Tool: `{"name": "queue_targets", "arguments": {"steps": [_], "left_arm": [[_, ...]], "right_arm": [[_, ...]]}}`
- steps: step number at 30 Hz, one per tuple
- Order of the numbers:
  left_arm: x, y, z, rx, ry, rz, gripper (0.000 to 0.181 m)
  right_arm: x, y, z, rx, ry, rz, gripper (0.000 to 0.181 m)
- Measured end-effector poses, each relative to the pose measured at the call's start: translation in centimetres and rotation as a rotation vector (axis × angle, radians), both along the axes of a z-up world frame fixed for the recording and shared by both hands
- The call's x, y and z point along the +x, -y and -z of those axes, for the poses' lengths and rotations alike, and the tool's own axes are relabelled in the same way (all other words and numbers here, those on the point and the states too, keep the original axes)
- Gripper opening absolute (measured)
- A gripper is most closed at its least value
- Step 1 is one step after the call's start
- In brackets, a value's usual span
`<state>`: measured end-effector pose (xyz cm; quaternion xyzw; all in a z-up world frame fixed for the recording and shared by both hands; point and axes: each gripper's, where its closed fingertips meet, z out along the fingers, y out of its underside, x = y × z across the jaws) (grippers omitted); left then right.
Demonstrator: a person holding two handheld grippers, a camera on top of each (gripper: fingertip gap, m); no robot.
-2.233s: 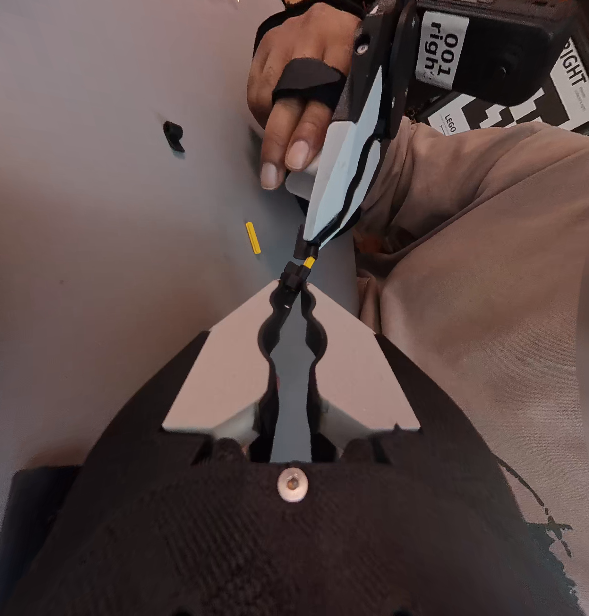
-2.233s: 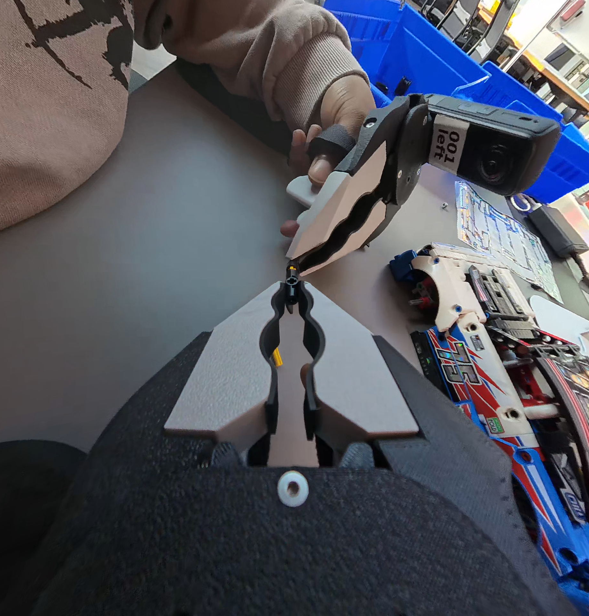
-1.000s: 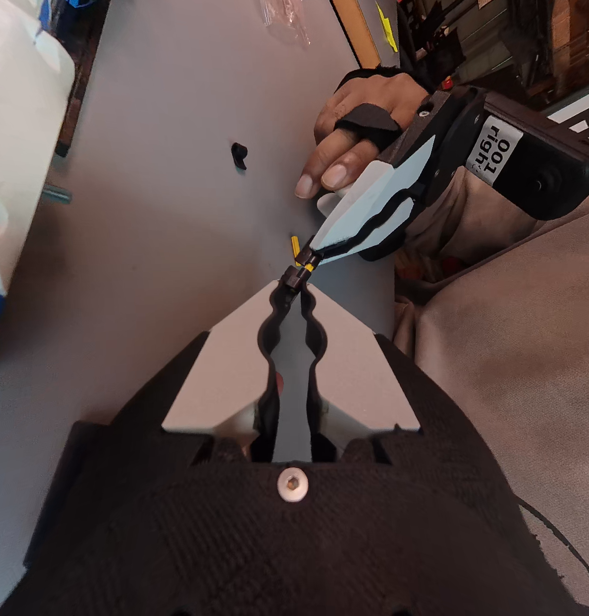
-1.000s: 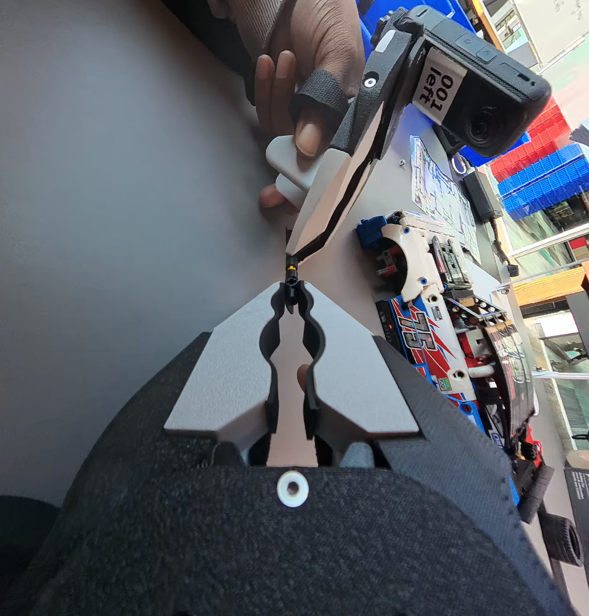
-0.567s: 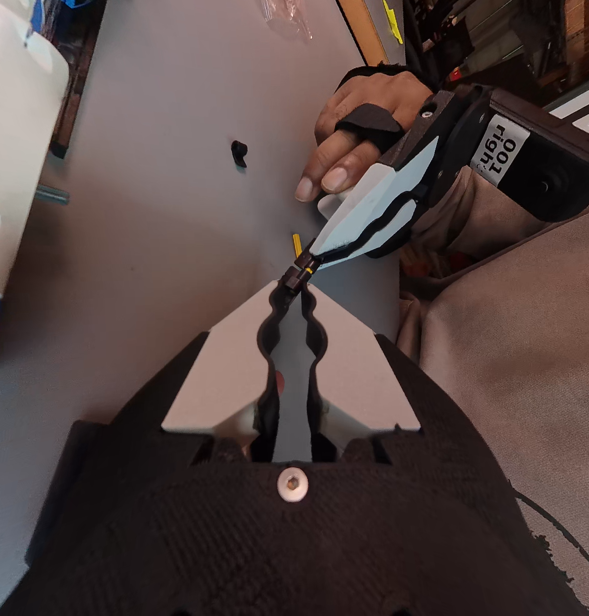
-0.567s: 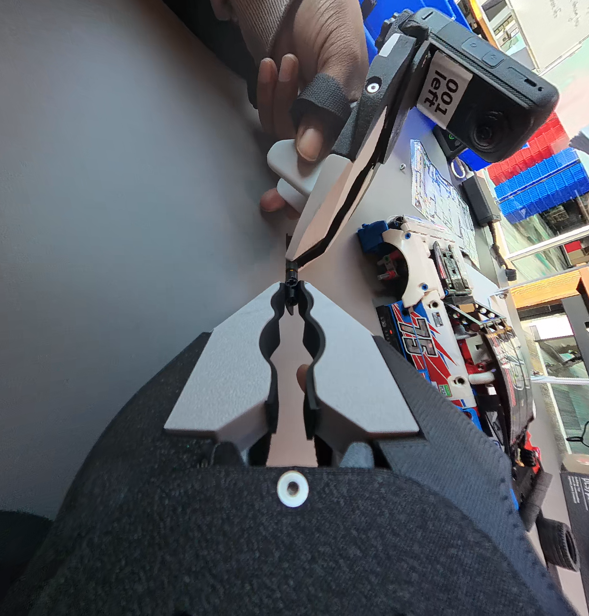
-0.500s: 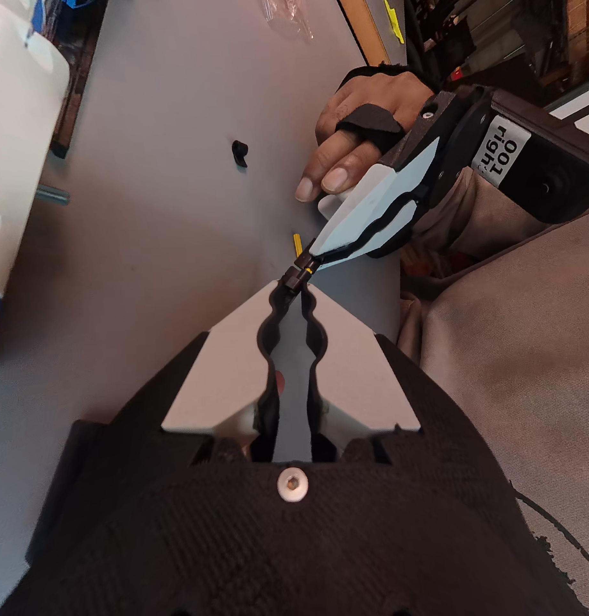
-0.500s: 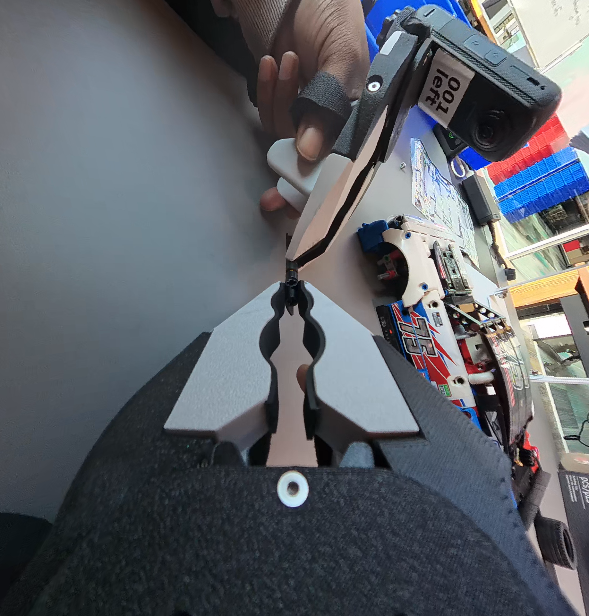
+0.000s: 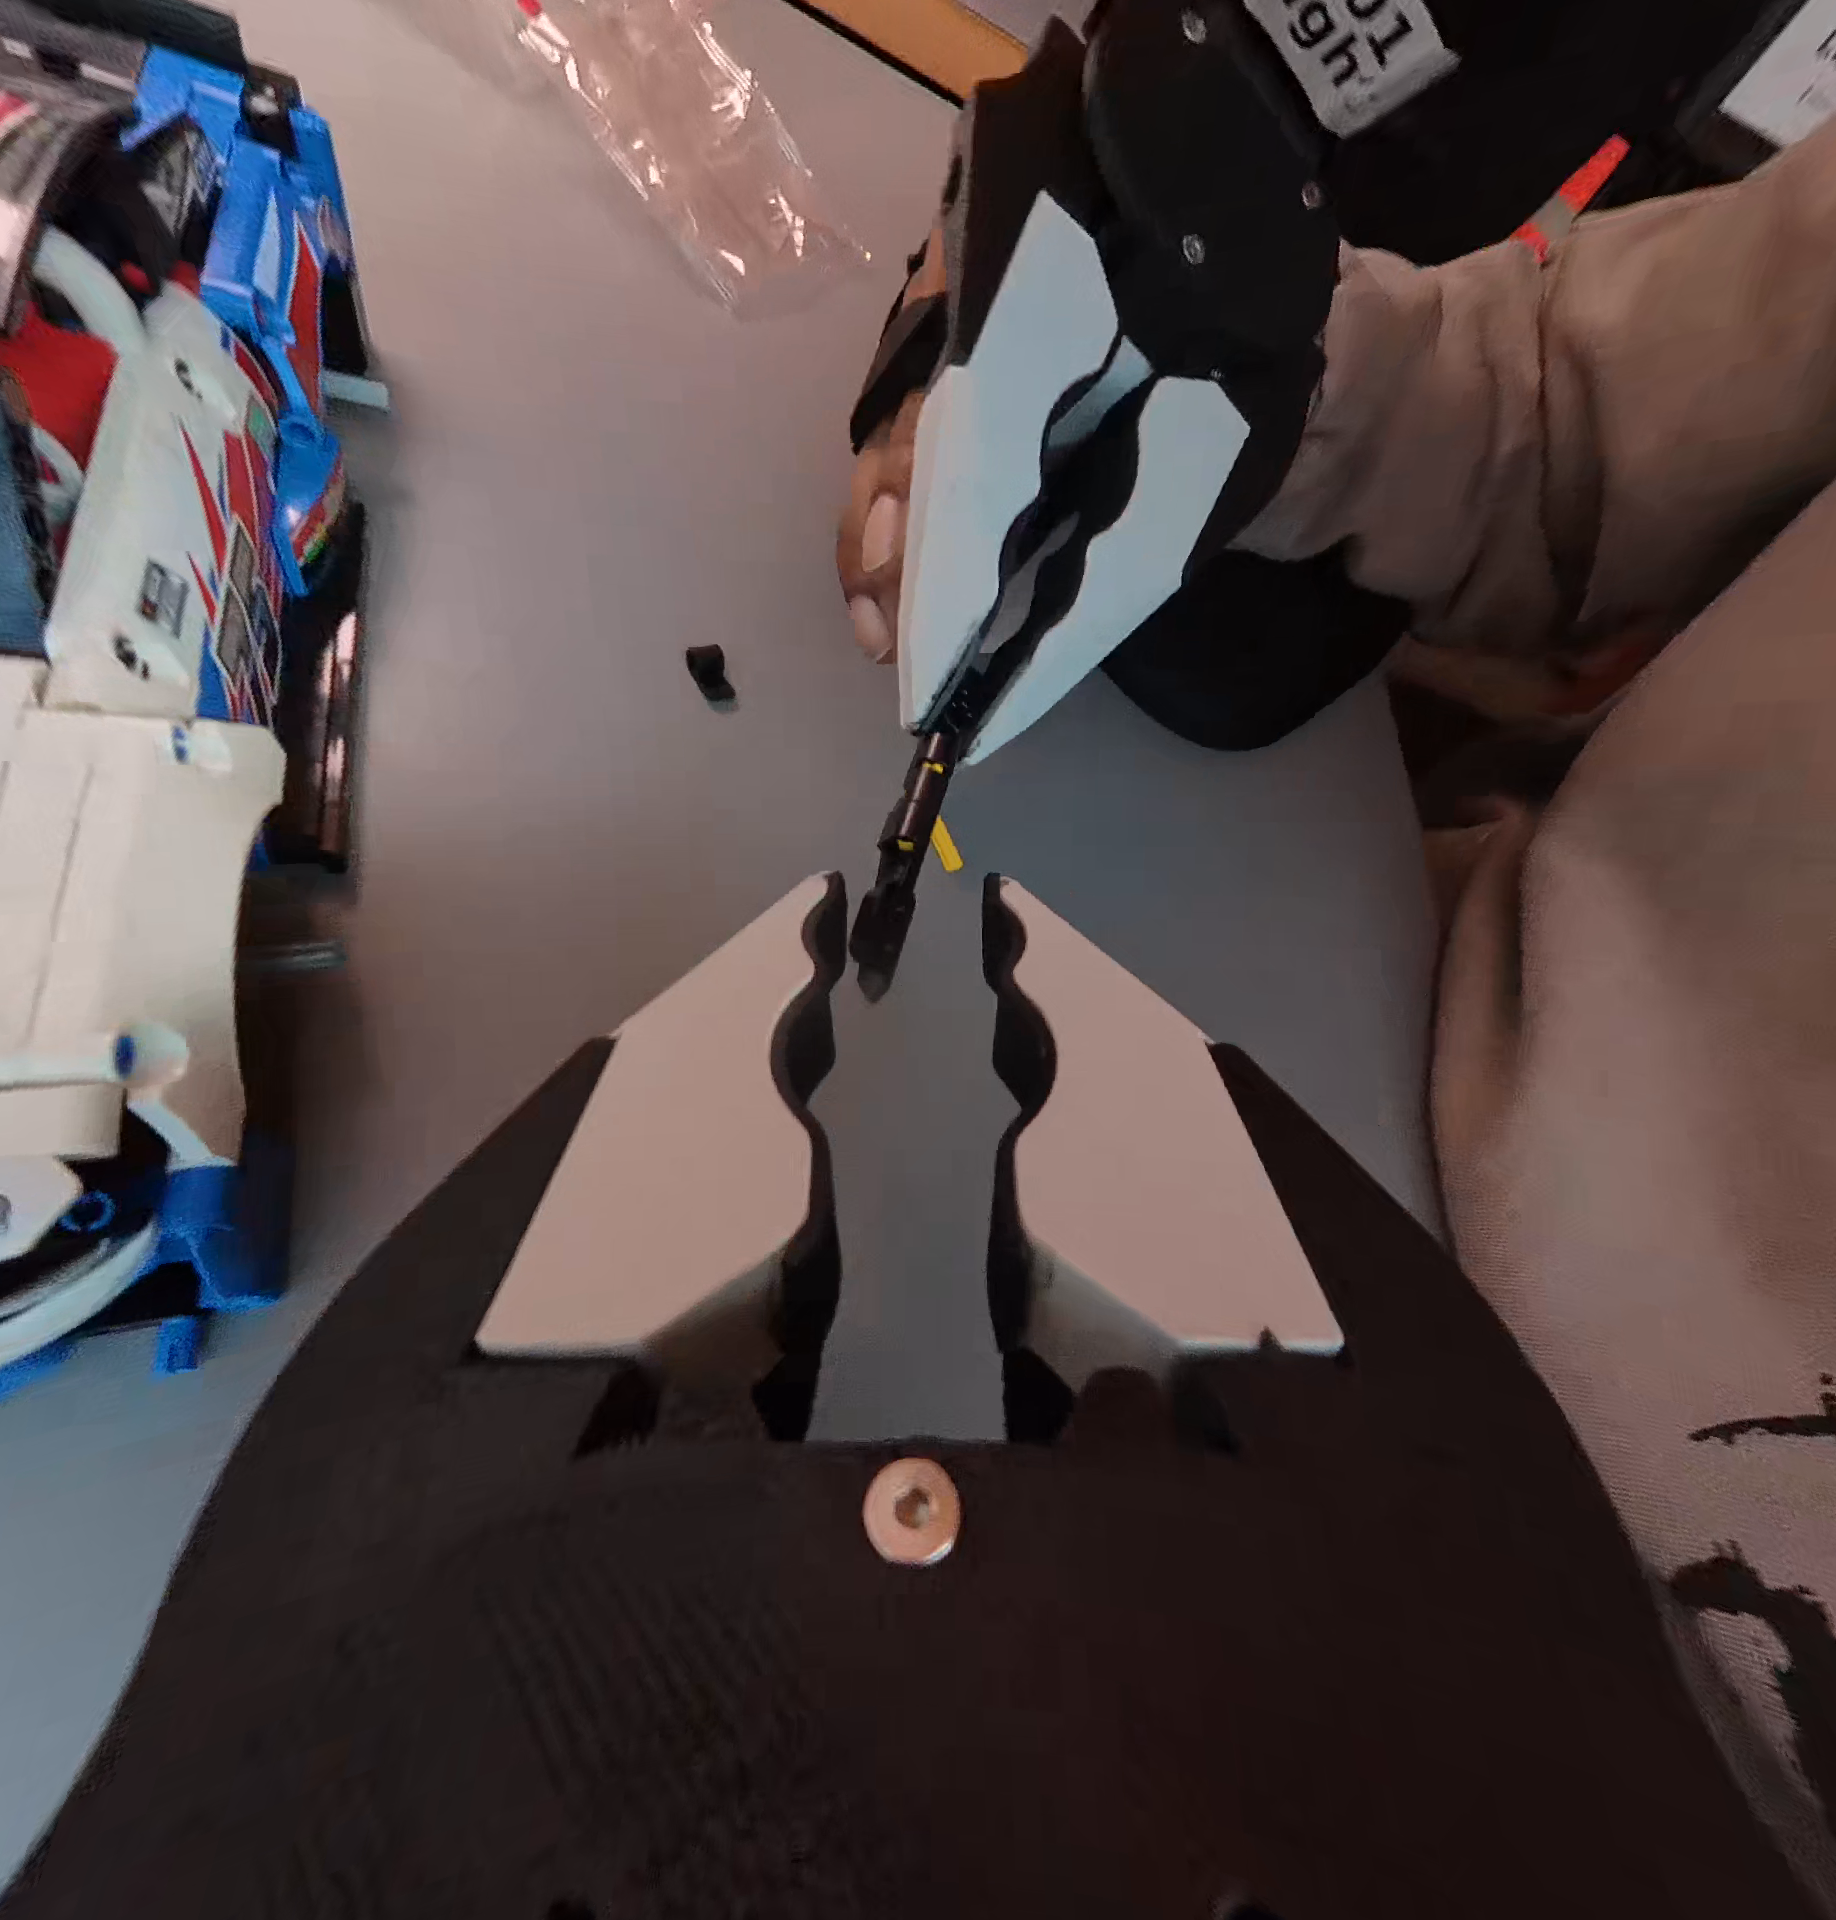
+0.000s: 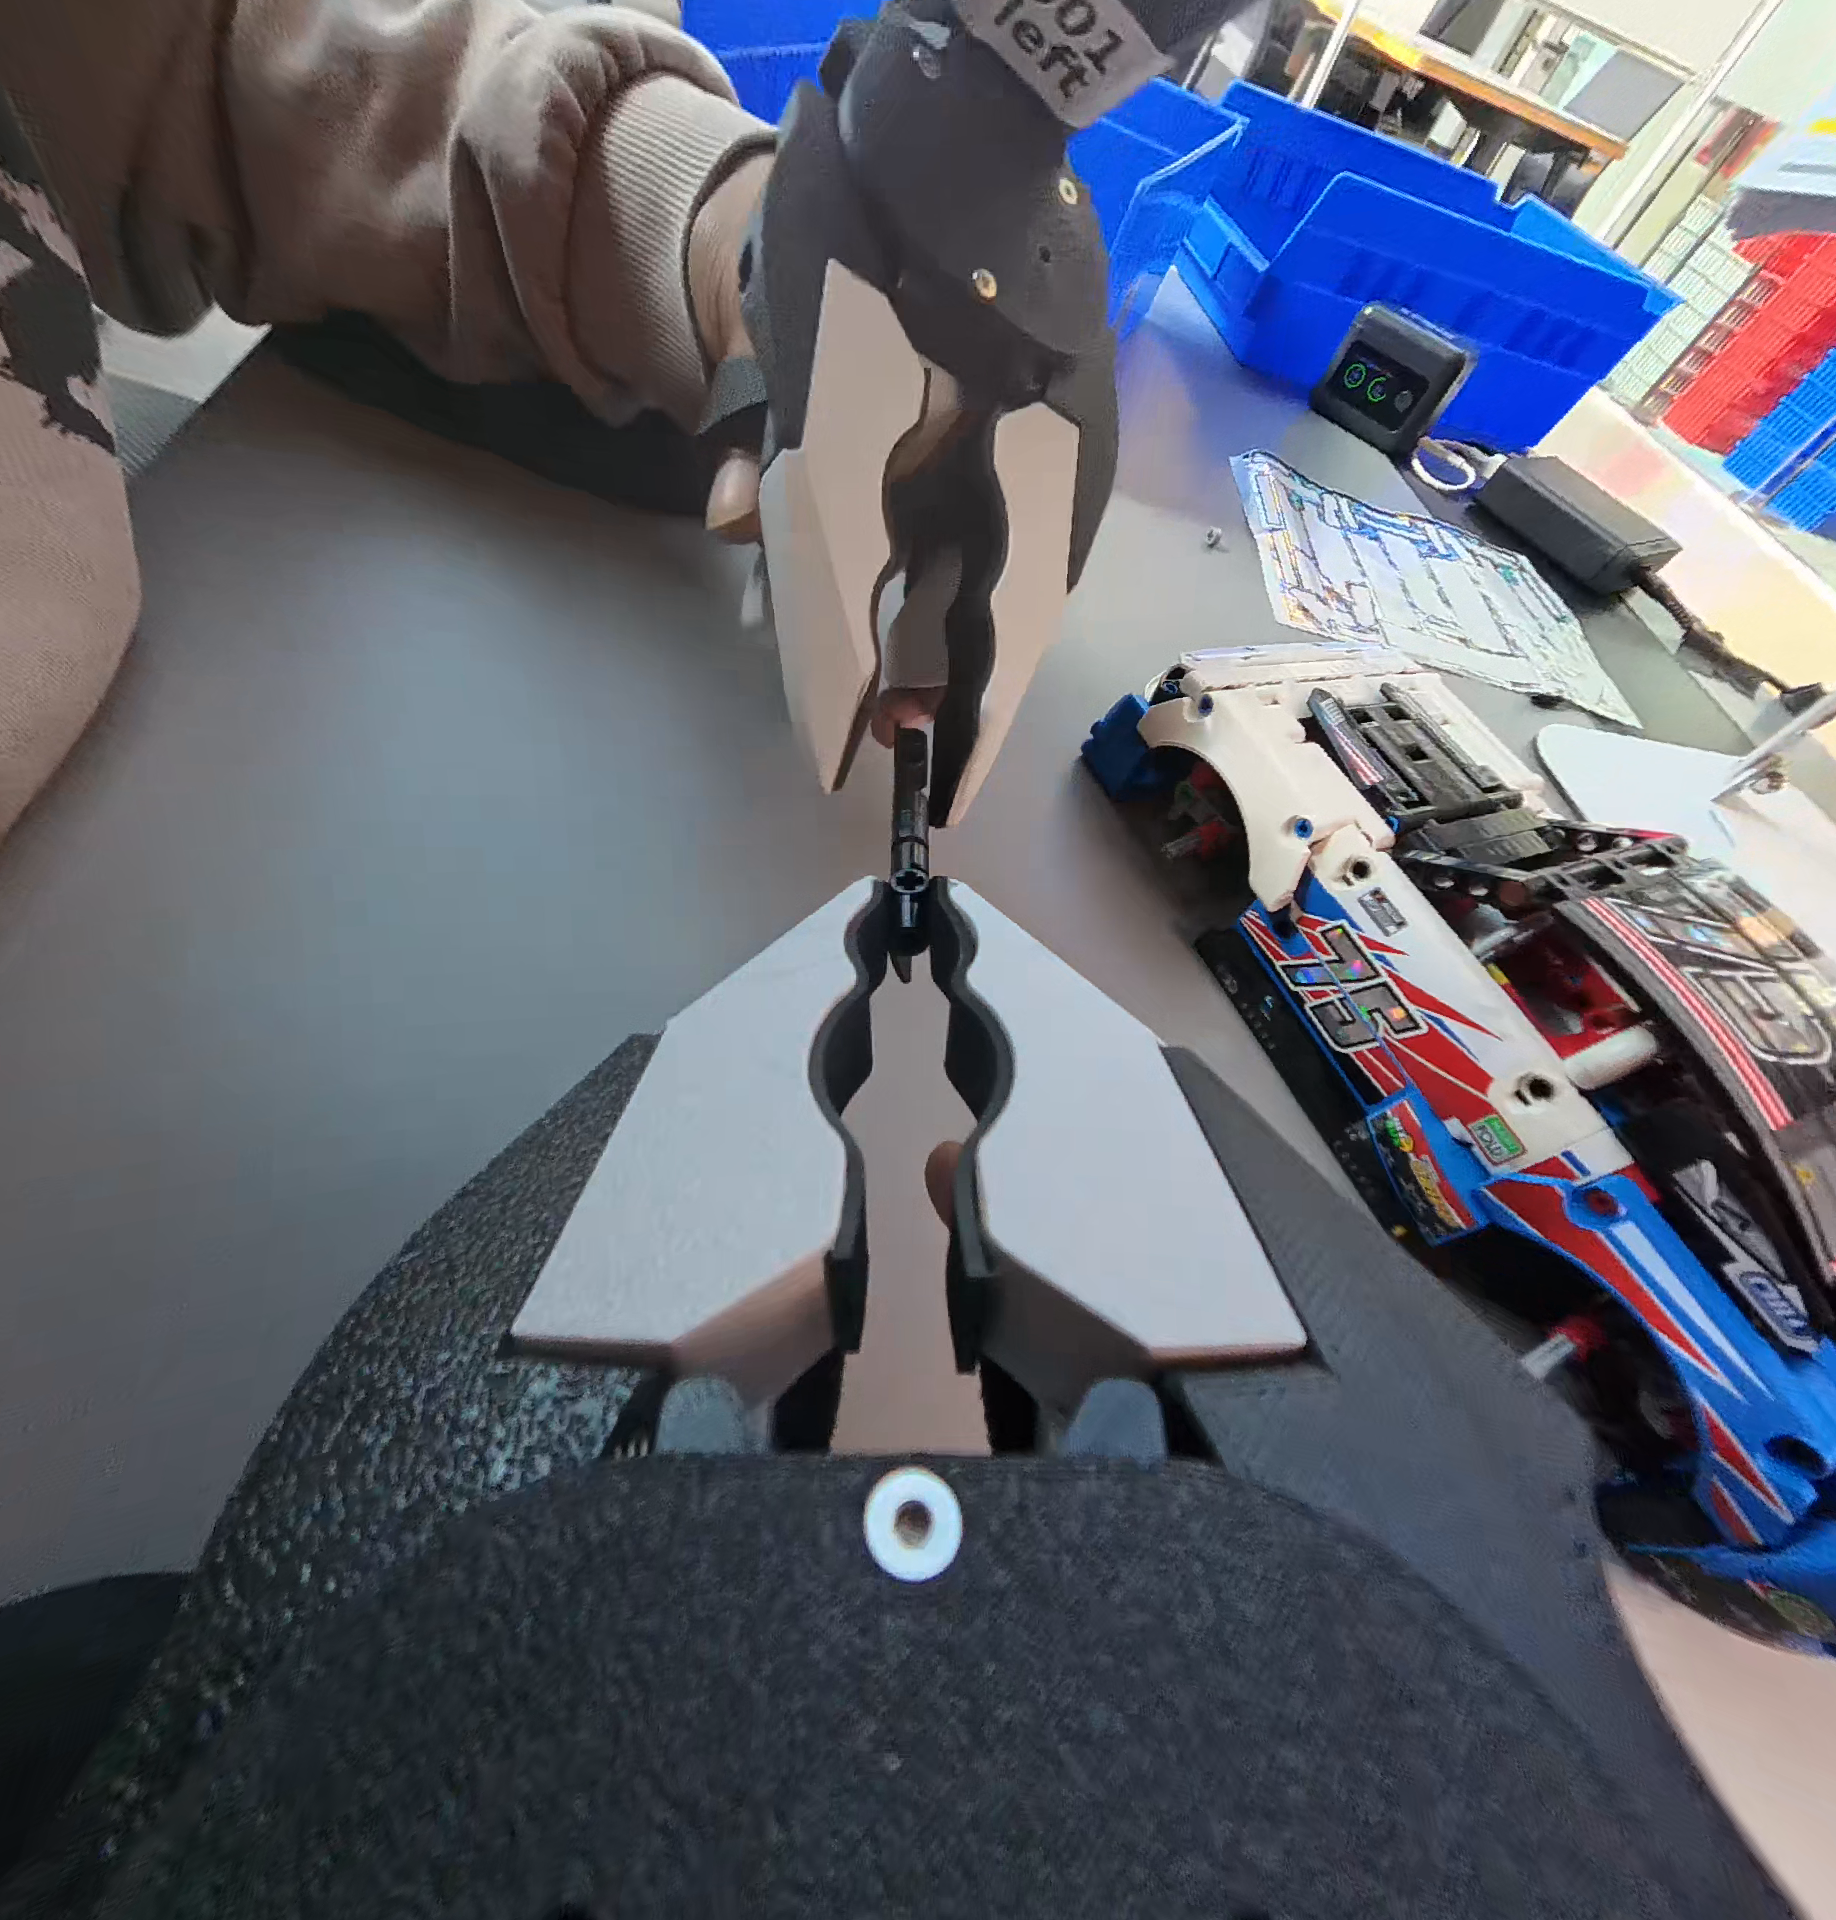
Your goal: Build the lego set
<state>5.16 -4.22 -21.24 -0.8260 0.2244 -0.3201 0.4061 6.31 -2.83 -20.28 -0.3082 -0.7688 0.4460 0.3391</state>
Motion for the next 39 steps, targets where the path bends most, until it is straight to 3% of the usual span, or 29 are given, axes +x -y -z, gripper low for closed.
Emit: {"name": "queue_targets", "arguments": {"steps": [4, 7, 14, 30, 36, 39], "left_arm": [[0.5, -0.3, 0.0, 0.123, -0.137, 0.015, 0.008], [0.8, 0.0, -0.1, 0.176, -0.197, 0.051, 0.006], [1.4, 0.3, -0.7, 0.181, -0.073, 0.073, 0.005], [1.6, 0.4, 0.3, 0.141, -0.085, 0.084, 0.004], [0.9, 0.2, -0.5, 0.055, 0.096, 0.070, 0.005], [0.2, -0.1, -0.1, 0.031, 0.098, 0.035, 0.005]], "right_arm": [[0.2, 0.5, 0.0, -0.046, 0.031, -0.022, 0.005], [0.4, 0.7, -0.3, -0.108, 0.046, -0.033, 0.005], [0.9, 1.0, -0.7, -0.159, 0.057, -0.065, 0.004], [0.8, 1.3, 0.3, -0.156, 0.106, -0.069, 0.004], [-0.1, 0.8, -0.9, -0.169, 0.041, -0.036, 0.011], [0.2, -0.4, -0.8, -0.086, 0.005, 0.002, 0.018]]}}
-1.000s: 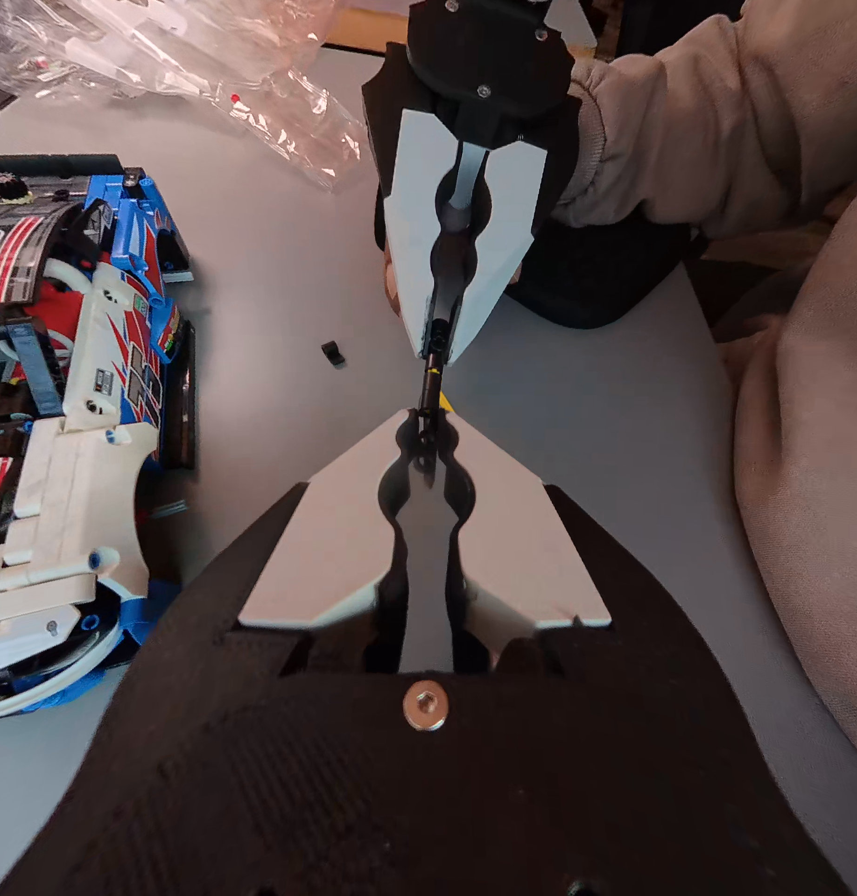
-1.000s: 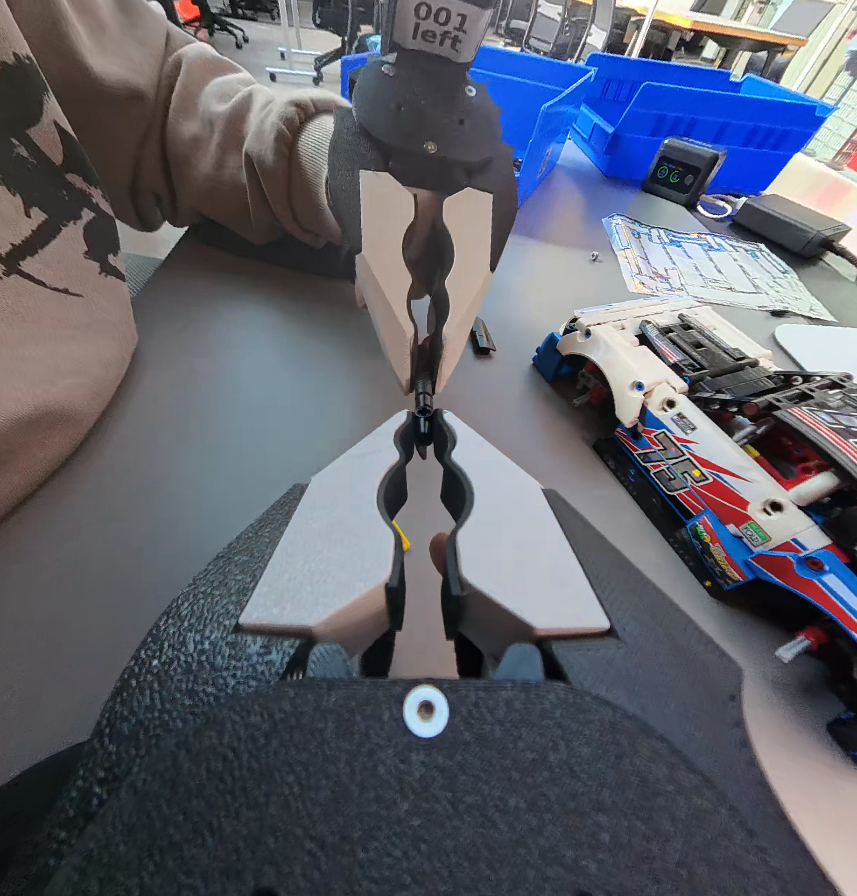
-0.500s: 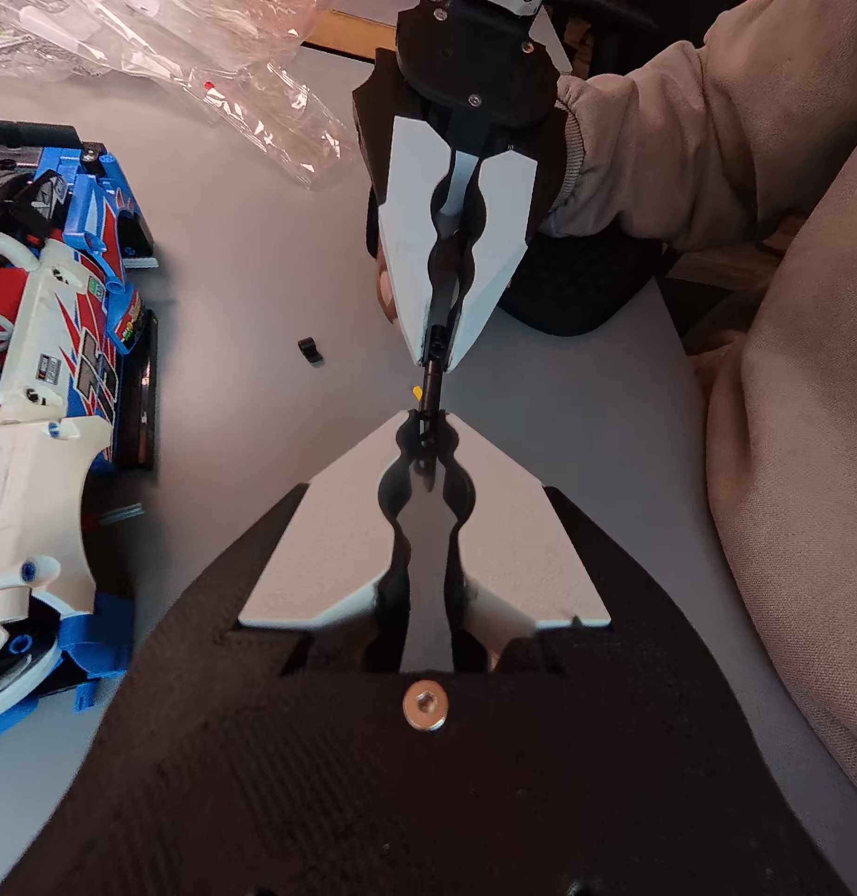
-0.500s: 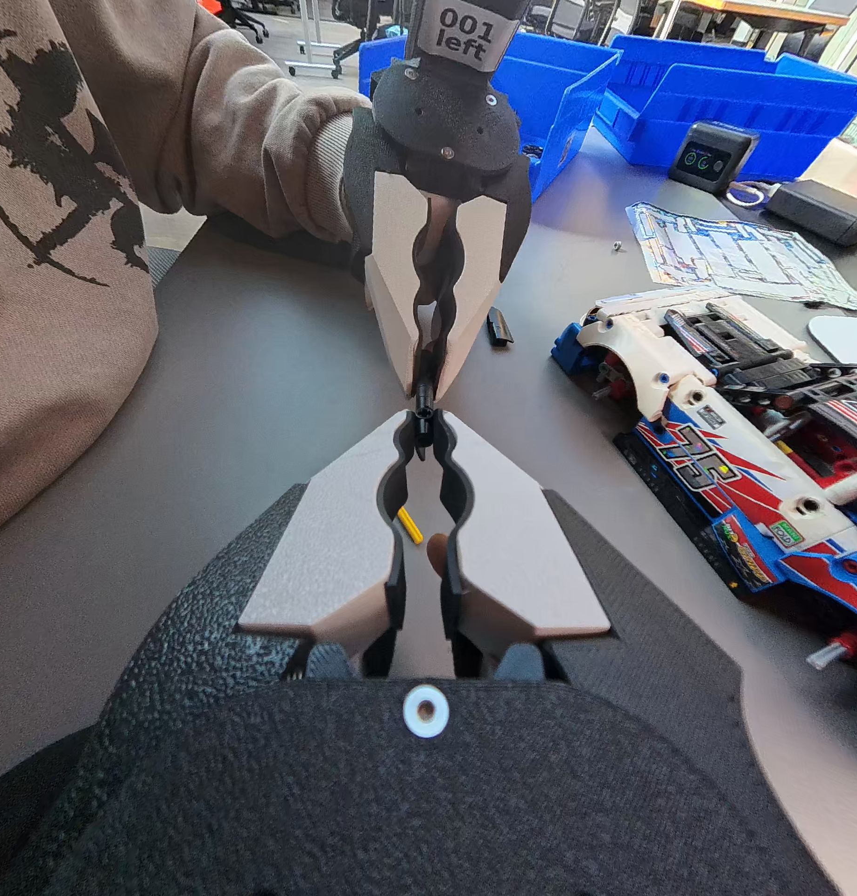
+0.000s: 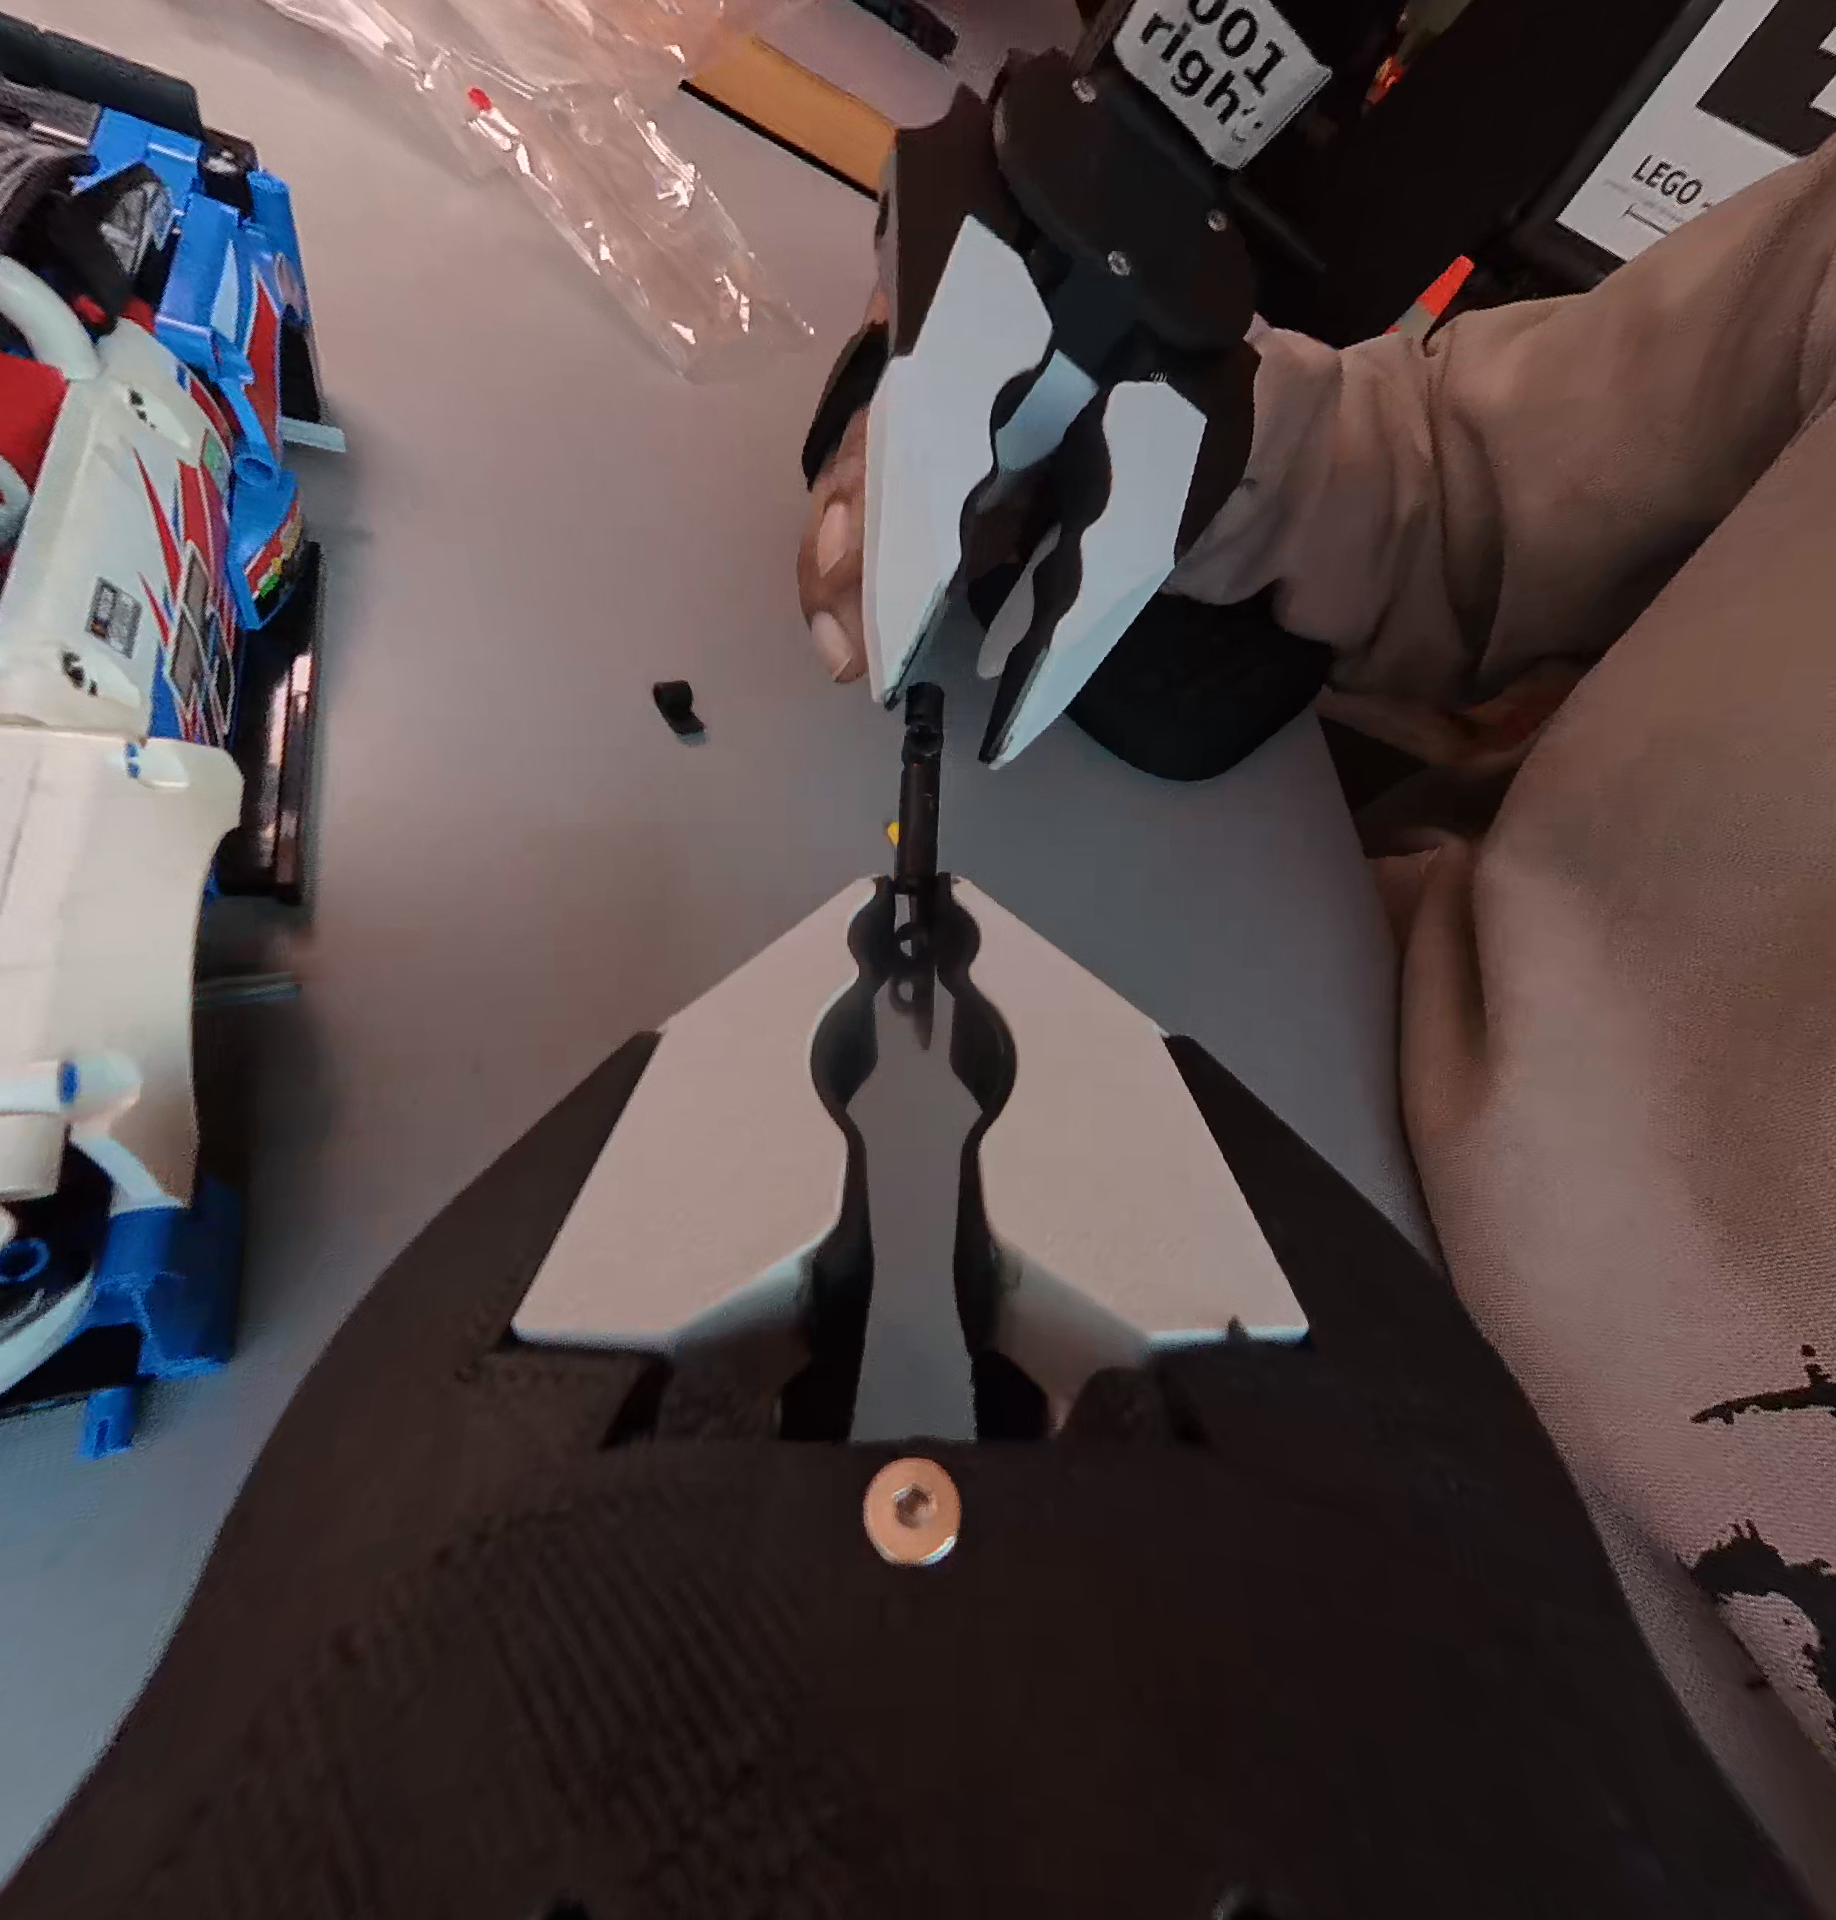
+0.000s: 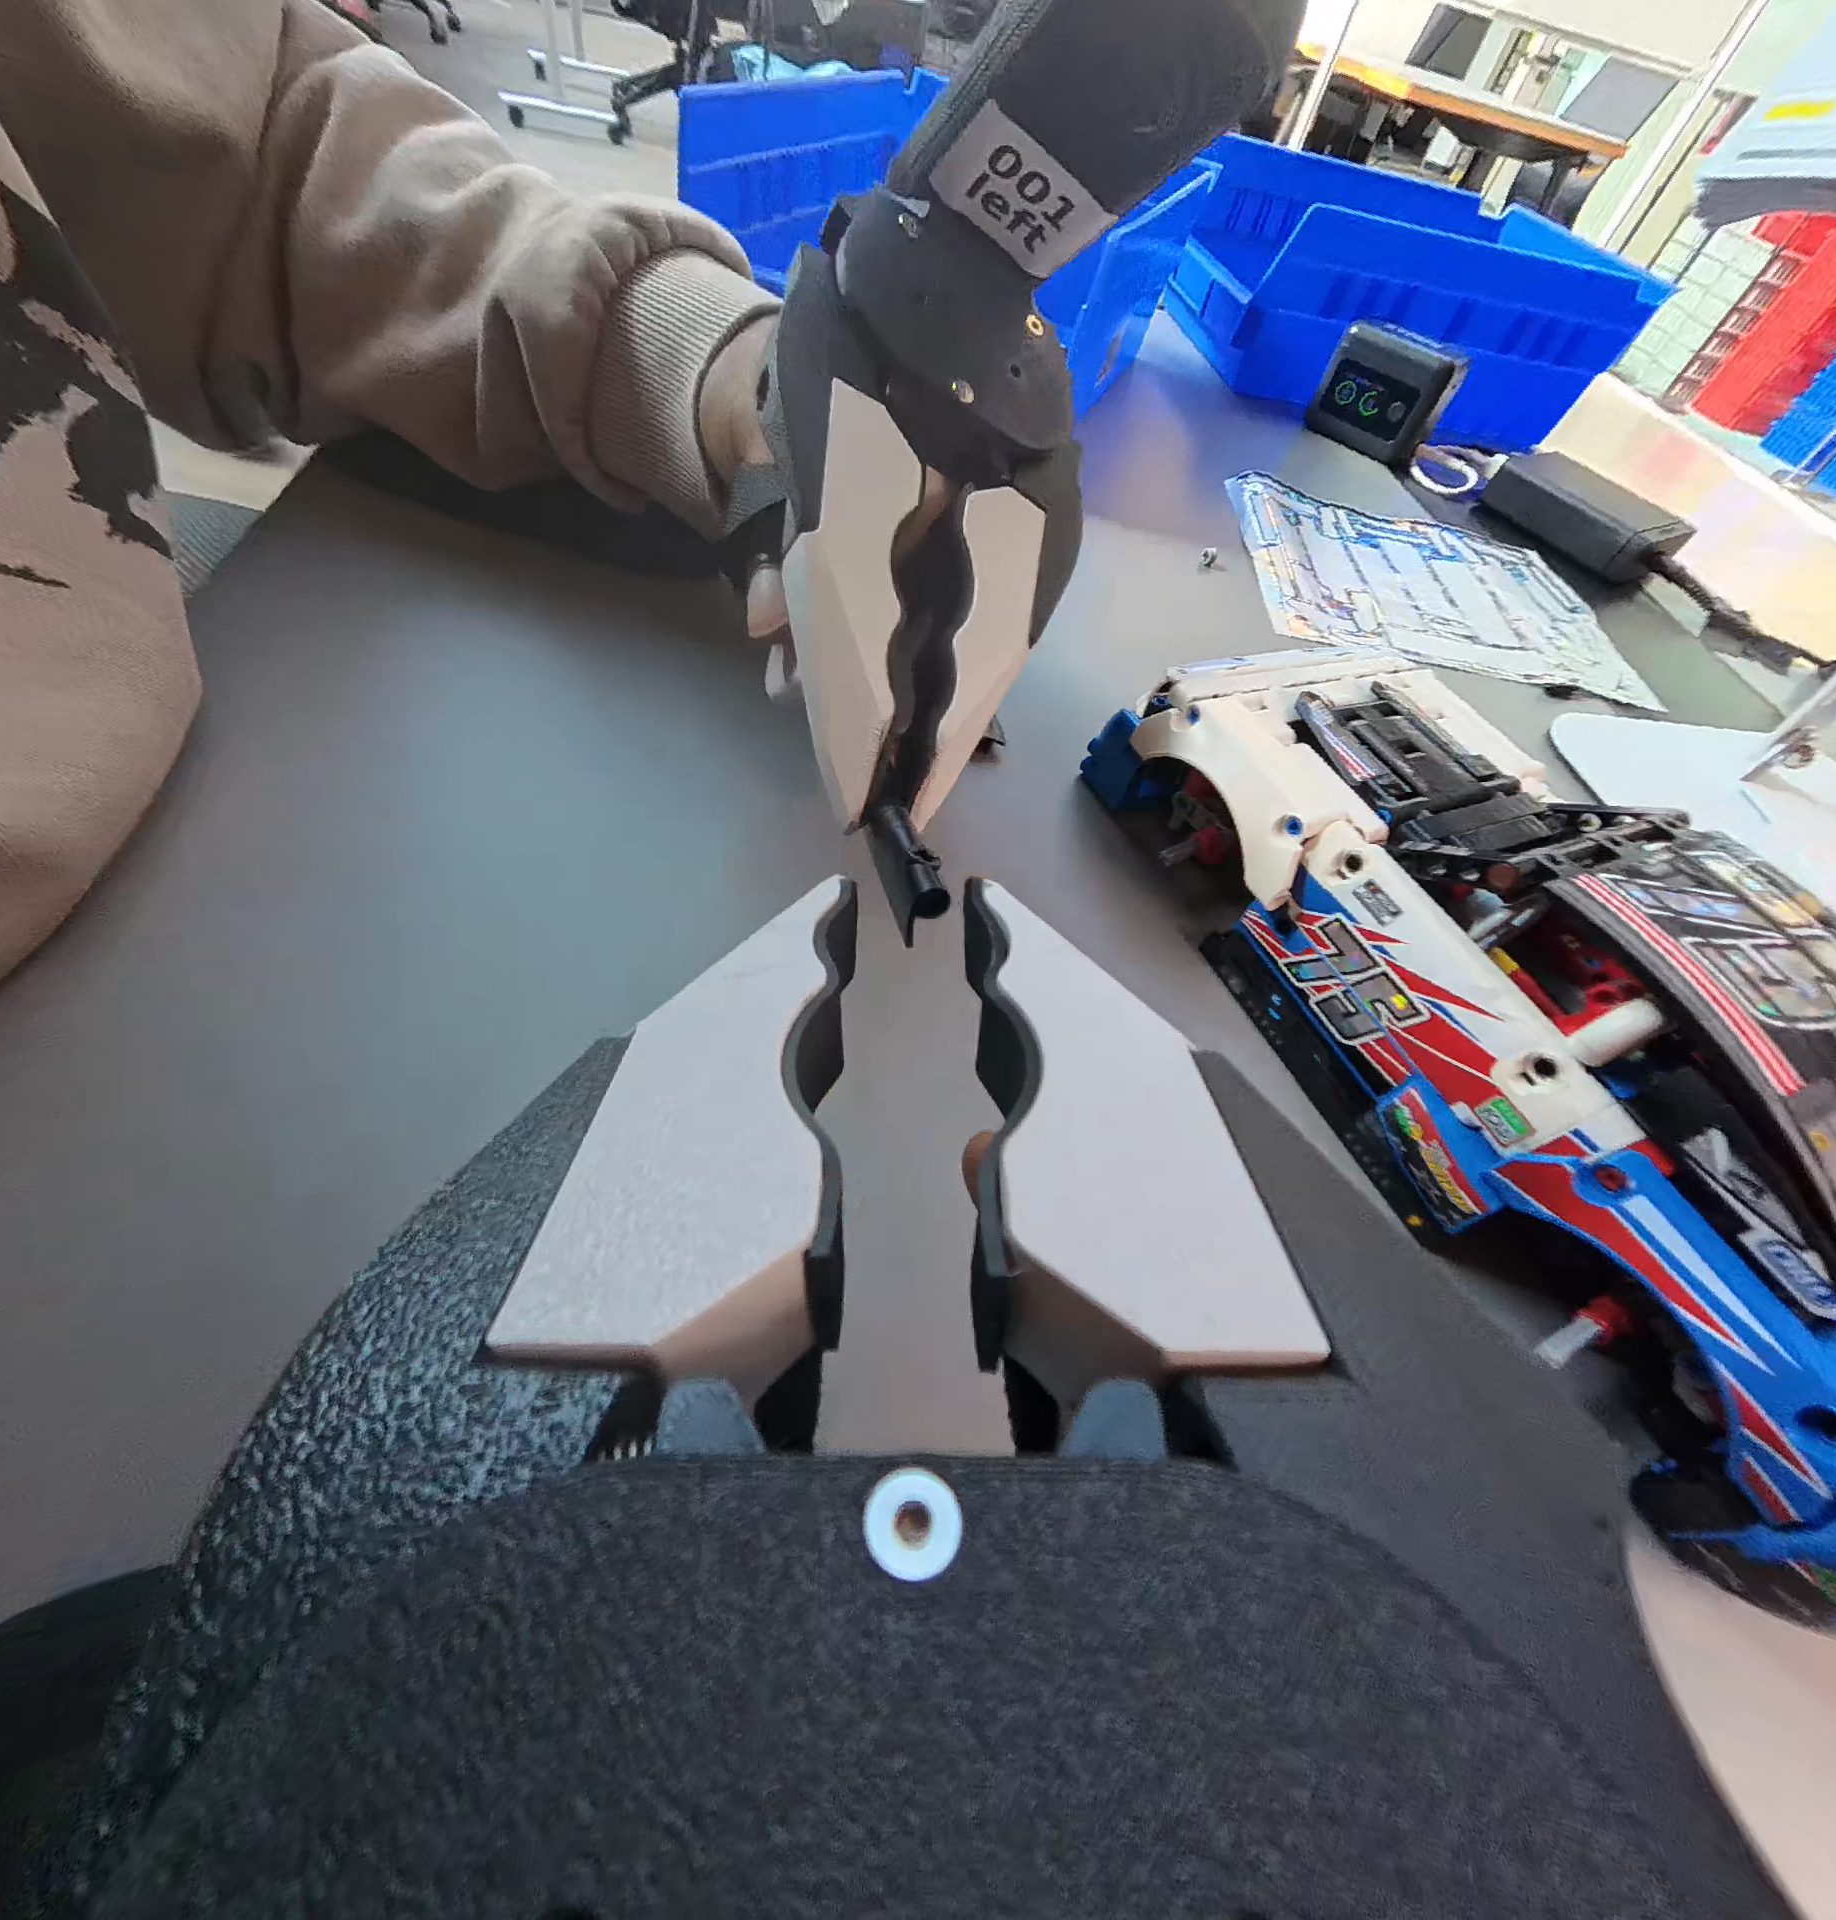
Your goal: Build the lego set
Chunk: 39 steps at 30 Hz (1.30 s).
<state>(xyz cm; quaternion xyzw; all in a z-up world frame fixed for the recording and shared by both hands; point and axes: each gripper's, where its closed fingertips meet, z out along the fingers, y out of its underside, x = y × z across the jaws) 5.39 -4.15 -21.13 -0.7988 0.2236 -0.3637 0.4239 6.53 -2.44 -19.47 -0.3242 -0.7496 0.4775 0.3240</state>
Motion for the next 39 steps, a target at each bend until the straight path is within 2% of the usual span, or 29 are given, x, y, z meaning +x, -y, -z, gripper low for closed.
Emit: {"name": "queue_targets", "arguments": {"steps": [3, 6, 12, 16, 22, 25, 30, 39], "left_arm": [[-0.6, -0.1, 0.7, -0.030, -0.025, -0.018, 0.005], [-0.2, 0.2, 0.8, -0.027, -0.038, 0.001, 0.005], [0.7, 0.4, 0.2, -0.019, -0.001, 0.022, 0.005], [1.4, 0.7, -0.1, 0.001, 0.011, 0.049, 0.005], [1.5, 0.4, -0.7, 0.117, -0.084, 0.035, 0.014], [2.1, 0.5, -0.9, 0.153, -0.123, 0.043, 0.013], [3.1, 1.0, -1.2, 0.157, -0.101, 0.076, 0.005], [2.8, 1.0, -0.8, 0.098, -0.083, 0.073, 0.005]], "right_arm": [[0.3, -1.7, -0.4, 0.027, -0.014, 0.048, 0.017], [0.7, -2.1, 0.0, 0.024, 0.018, 0.038, 0.015], [0.8, 0.6, 0.6, 0.032, 0.040, -0.033, 0.017], [0.7, 1.2, 0.7, 0.022, 0.055, -0.038, 0.006], [0.6, 1.2, 0.4, -0.180, 0.179, -0.026, 0.005], [0.9, 1.9, -0.2, -0.248, 0.188, -0.063, 0.005], [1.1, 3.0, -0.1, -0.237, 0.191, -0.101, 0.005], [0.8, 2.9, 0.3, -0.252, 0.205, -0.088, 0.005]]}}
